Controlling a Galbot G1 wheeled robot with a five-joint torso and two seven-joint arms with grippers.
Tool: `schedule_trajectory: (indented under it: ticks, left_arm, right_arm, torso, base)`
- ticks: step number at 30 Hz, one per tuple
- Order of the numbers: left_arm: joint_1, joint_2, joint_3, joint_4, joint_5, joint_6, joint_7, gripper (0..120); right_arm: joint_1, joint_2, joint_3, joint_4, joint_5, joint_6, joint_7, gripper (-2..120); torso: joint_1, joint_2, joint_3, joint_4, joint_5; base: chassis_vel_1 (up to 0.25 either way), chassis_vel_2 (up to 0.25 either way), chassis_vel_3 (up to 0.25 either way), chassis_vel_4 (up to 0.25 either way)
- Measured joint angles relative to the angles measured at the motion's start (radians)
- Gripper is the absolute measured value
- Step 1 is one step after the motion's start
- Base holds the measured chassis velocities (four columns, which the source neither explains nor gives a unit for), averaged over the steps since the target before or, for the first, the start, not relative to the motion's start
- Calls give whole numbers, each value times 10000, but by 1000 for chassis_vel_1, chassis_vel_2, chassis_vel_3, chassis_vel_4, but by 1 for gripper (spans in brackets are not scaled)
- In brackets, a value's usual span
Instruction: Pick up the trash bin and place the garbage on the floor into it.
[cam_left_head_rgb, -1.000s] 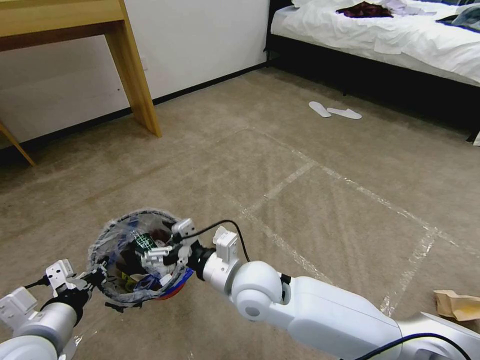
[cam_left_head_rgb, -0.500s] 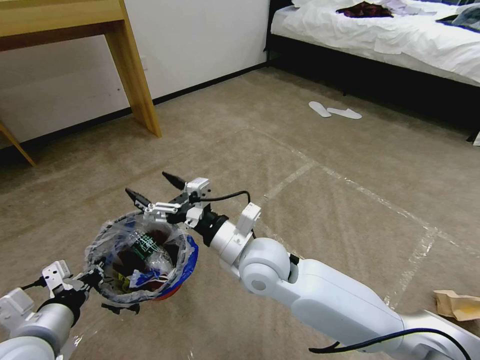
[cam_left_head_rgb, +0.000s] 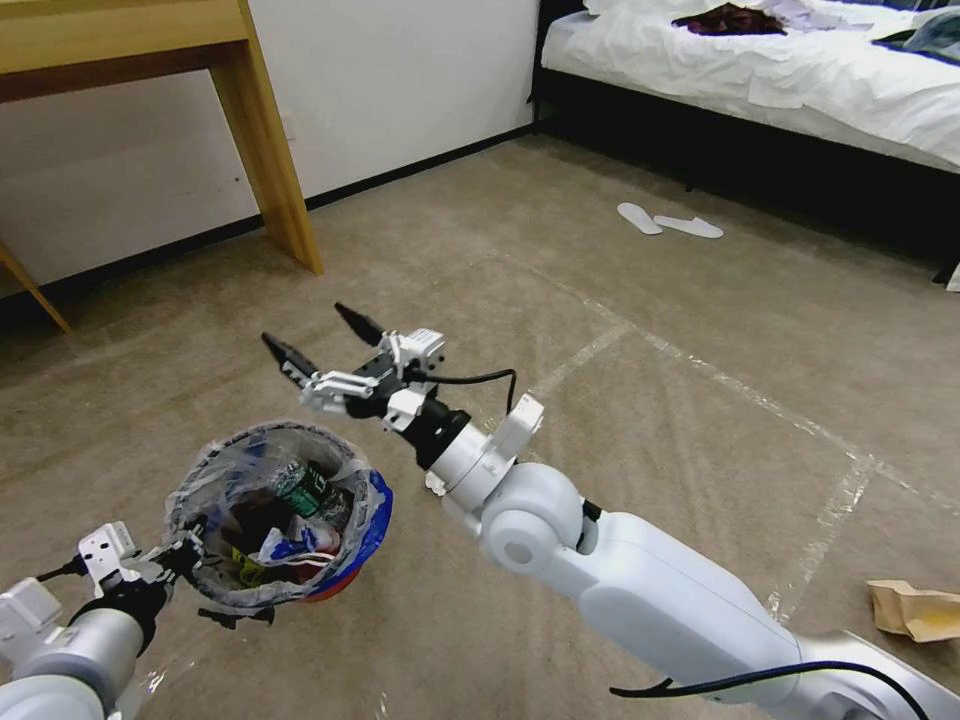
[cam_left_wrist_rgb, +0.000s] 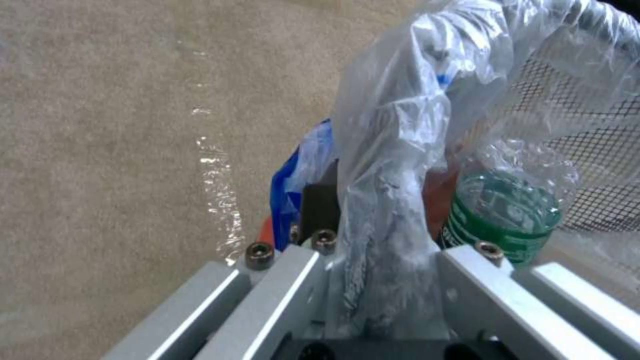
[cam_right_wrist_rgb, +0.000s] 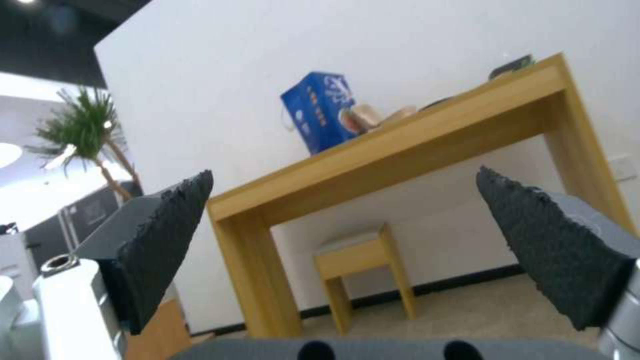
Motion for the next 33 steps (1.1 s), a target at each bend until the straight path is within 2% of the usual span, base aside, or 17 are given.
schedule_trajectory:
  ticks: [10,25,31,33]
  left_arm:
    - [29,-30,-27,-5,-2,0,-1,1]
    - [95,-99,-102,-153,2,1,-1,1]
    - [116,-96,-262,-189,-11,1,2,1]
    - [111,-96,-353,-198,-15,-10,12,1]
  right_arm:
    - [-745,-63,1104,214,-3,486,-525,100]
    - [-1122,-194,1601,375,-83,692,-761,100]
    - [-1627,-484,2847,310,-942,431,-274,100]
    - [-2285,-623,3989,376,-2453,-201,470,100]
  torso:
    - [-1,0,0,0,0]
    - [-1,0,0,2,0]
    - [-1,0,0,-1,0]
    - [0,0,1,0,1]
  base:
    - [0,0,0,0]
    - [0,0,0,0]
    - [0,0,0,0]
    - [0,0,0,0]
